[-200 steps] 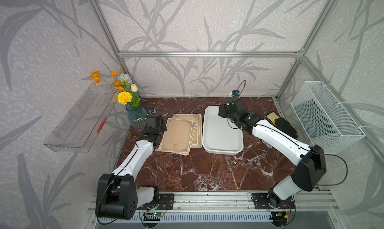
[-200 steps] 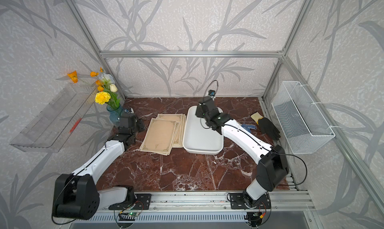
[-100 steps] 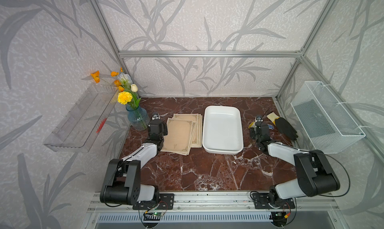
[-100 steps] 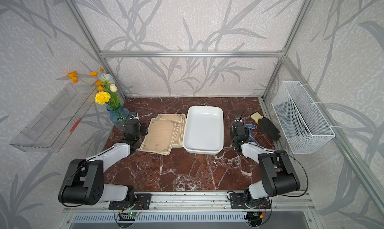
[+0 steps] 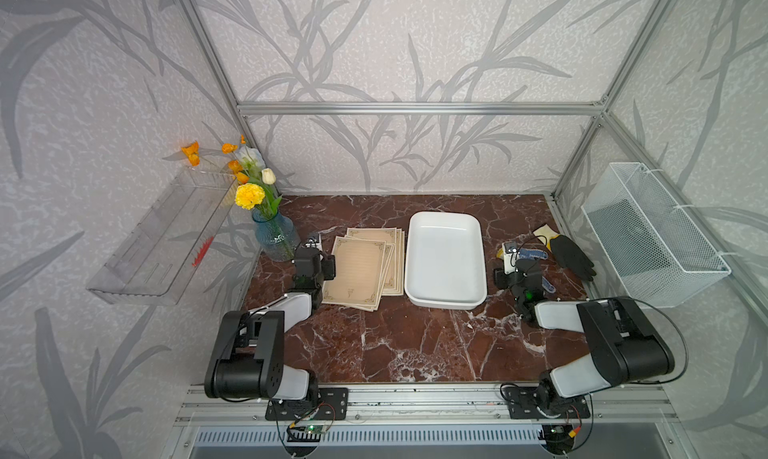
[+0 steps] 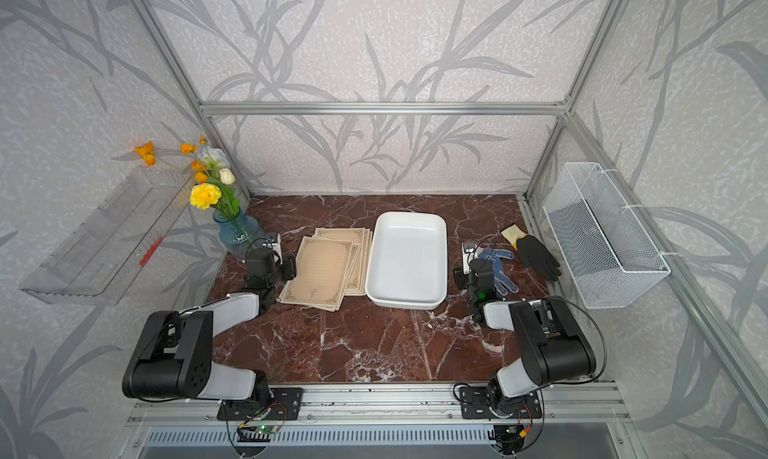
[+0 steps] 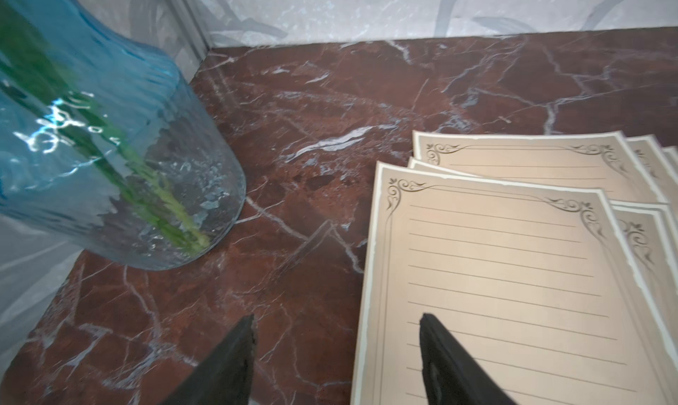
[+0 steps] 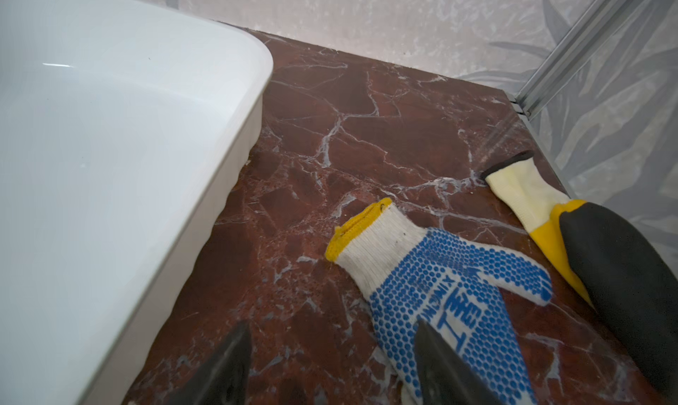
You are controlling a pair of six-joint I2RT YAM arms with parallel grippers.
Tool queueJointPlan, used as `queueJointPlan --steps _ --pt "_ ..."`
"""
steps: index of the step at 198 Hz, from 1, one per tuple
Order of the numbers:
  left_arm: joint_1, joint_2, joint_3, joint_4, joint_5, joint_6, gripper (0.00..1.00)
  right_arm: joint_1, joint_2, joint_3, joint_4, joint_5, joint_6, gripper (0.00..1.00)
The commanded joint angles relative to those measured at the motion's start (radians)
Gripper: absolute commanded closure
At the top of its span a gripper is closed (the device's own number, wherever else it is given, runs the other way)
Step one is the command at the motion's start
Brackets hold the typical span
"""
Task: Take out the stationery paper from the storage box
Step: Reset both arms
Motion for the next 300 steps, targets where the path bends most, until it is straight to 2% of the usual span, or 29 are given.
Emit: queueJointPlan --steps 1,28,49,52,57,59,71,78,85,103,118,131,145,300 --pt "0.002 -0.02 -0.072 0.171 0.138 0.035 0.29 -0.012 0.023 -0.005 0.155 -0.042 0.001 0.3" --pt "0.001 -0.004 -0.104 0.247 0.085 0.013 0.27 -0.017 -0.015 0.044 0.002 -0.001 0.029 0.3" --pt "0.001 0.052 -0.106 0.302 0.006 -0.018 0.21 -0.019 -0.011 0.04 0.017 -0.002 0.033 0.27" --pt "0.001 0.07 -0.103 0.315 -0.001 -0.021 0.2 -0.019 -0.011 0.041 0.013 -0.002 0.032 0.23" --pt "0.001 0.104 -0.098 0.345 -0.02 -0.024 0.19 -0.019 -0.013 0.041 0.01 -0.004 0.033 0.03" --pt "0.002 0.116 -0.098 0.361 -0.033 -0.028 0.18 -0.019 -0.013 0.041 0.01 -0.003 0.033 0.0" --pt "0.004 0.138 -0.097 0.399 -0.144 -0.076 0.02 -0.019 -0.011 0.041 0.015 -0.002 0.034 0.01" --pt "0.006 0.122 -0.081 0.337 -0.161 -0.085 0.0 -0.019 -0.012 0.041 0.013 -0.002 0.033 0.01" --pt "0.005 0.097 -0.061 0.257 -0.157 -0.092 0.0 -0.019 -0.012 0.041 0.013 -0.002 0.033 0.01" --pt "0.005 0.125 -0.087 0.357 -0.157 -0.082 0.0 -0.021 -0.012 0.041 0.013 -0.003 0.033 0.01" --pt "0.005 0.097 -0.064 0.264 -0.154 -0.088 0.0 -0.021 -0.012 0.041 0.013 -0.003 0.034 0.01" --pt "0.003 0.115 -0.075 0.319 -0.157 -0.079 0.0 -0.021 -0.012 0.041 0.013 -0.003 0.033 0.01" --pt "0.004 0.101 -0.066 0.272 -0.155 -0.086 0.0 -0.021 -0.012 0.041 0.013 -0.002 0.033 0.01" --pt "0.017 0.105 -0.066 0.278 -0.133 -0.091 0.0 -0.021 -0.012 0.041 0.013 -0.003 0.034 0.01"
